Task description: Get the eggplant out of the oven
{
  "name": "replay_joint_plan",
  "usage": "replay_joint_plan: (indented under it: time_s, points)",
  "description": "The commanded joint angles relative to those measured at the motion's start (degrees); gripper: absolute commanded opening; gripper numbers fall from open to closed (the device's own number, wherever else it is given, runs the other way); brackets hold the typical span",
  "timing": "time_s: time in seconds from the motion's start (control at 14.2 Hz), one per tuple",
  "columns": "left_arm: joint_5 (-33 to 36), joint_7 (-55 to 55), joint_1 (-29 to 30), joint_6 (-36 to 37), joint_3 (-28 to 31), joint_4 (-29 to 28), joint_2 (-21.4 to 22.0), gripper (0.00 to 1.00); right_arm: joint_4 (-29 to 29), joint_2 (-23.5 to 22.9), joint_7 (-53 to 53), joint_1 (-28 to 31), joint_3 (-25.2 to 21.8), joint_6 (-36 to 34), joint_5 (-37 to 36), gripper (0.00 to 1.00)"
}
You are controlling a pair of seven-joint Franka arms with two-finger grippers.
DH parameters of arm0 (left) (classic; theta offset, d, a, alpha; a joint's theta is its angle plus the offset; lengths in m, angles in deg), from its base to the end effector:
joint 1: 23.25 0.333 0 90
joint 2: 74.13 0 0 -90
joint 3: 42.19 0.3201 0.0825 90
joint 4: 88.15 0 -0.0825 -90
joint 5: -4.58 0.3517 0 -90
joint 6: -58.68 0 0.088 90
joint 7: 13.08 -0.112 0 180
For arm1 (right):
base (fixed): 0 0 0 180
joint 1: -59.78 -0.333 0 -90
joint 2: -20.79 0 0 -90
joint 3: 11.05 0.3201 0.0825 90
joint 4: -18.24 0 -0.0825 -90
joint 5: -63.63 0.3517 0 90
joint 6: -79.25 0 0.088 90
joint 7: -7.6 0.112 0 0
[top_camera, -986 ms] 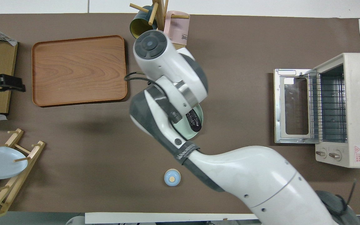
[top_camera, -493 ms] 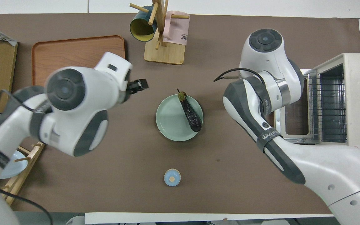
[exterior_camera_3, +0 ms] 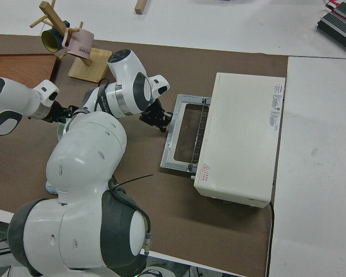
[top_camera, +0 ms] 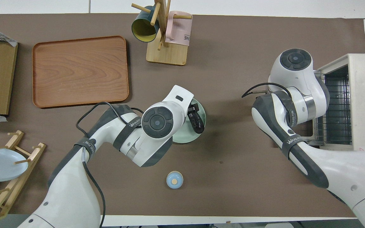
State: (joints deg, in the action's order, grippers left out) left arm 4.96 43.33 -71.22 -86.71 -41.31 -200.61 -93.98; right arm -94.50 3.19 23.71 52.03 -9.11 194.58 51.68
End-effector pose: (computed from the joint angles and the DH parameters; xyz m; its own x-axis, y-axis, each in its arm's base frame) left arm 0.4169 -0.4494 0.3412 0.9770 0.1663 0.1336 0.1406 -0.9730 0.1829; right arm 0.5482 0.0795 0.3184 0.9767 -0.0216 -0.2136 0.0255 -0.9762 0.2155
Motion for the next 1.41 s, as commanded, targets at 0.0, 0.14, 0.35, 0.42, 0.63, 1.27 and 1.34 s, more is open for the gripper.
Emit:
replay_joint_plan:
  time_s: [0.0,0.14,0.35,0.42,0.63,1.27,1.34]
  points:
    - [-0.46,2.64,-3.26,-0.77,1.23,1.45,-1.58,1.0,-2.13,1.78,-1.7,1.34,0.96,0.68,-3.94,0.02]
    - [-0.46,3.44,-3.45,-0.95,1.23,3.55,-3.52,0.92,-2.48,1.87,-1.7,1.34,0.96,0.6,-5.0,0.02]
    - [-0.38,3.7,-3.8,-1.56,1.23,4.35,-4.67,0.39,-2.92,1.95,-1.96,1.25,0.96,0.51,-7.21,0.02]
    - [-0.38,3.7,-3.8,-1.48,1.32,4.27,-4.67,0.27,-2.75,1.95,-2.92,1.25,0.96,0.33,-8.17,0.02]
    - [-0.29,3.97,-3.8,0.88,1.85,5.4,-4.58,0.02,0.49,1.69,-8.79,1.25,0.96,-4.92,-12.91,0.02]
    - [2.26,-22.34,15.5,9.52,14.77,8.92,-1.41,0.0,7.01,10.82,-28.5,12.14,1.13,-14.52,-9.59,0.14]
    - [1.91,-27.53,18.67,9.25,14.68,9.88,-2.63,0.0,6.92,11.61,-28.59,12.85,1.13,-15.57,-9.32,0.15]
